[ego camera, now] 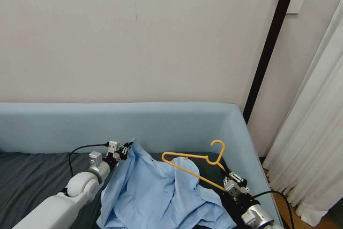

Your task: Pick up the clothes from the sofa and hang them on the clothes hanger.

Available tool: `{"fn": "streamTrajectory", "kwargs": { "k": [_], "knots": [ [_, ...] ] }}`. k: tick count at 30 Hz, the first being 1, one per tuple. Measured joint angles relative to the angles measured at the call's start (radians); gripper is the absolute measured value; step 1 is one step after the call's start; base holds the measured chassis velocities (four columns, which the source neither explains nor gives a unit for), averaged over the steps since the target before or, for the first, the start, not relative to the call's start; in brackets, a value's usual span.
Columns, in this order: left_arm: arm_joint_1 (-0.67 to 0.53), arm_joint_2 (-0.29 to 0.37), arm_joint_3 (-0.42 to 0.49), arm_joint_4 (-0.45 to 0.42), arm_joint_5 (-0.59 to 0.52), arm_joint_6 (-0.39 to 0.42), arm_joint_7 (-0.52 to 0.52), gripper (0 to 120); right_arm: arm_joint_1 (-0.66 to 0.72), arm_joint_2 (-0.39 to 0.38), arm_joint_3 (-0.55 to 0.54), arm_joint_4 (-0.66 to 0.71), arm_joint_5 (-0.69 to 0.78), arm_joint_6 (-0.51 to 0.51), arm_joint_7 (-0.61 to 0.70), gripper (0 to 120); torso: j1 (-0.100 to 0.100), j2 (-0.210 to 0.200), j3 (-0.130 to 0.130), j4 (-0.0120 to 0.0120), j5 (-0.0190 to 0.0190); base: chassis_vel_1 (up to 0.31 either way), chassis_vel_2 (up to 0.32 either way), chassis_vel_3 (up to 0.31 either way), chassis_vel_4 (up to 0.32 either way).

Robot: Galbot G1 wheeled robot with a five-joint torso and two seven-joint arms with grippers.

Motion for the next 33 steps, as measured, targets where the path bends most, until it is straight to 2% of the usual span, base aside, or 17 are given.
{"fn": "streamTrajectory", "kwargs": {
  "k": [7,17,25,33],
  "knots": [
    [0.098,0.057,-0.056,-0.146,0.001,0.006,-0.017,0,0.043,0.04,-0.091,-0.025,-0.037,-0.005,-0.001,6,0.0,0.0,0.0,0.0,0.0003,0.0,0.0,0.0,0.0],
    [0.146,0.075,-0.044,-0.246,0.027,0.006,-0.024,0,0.052,0.116,-0.115,-0.089,-0.065,-0.014,0.002,6,0.0,0.0,0.0,-0.0002,0.0002,0.0,0.0,0.0,0.0],
    [0.152,0.08,-0.038,-0.276,0.038,0.007,-0.025,0,0.059,0.141,-0.146,-0.077,-0.062,-0.039,-0.003,6,0.0,0.0,0.0,-0.0002,0.0,0.0,0.0,0.0,0.0],
    [0.17,0.091,-0.038,-0.297,0.05,0.005,-0.02,0,0.096,0.198,-0.174,-0.138,-0.062,-0.063,0.01,6,0.0,0.0,0.0,-0.0001,0.0001,0.0,0.0,0.0,0.0]
  ]
}}
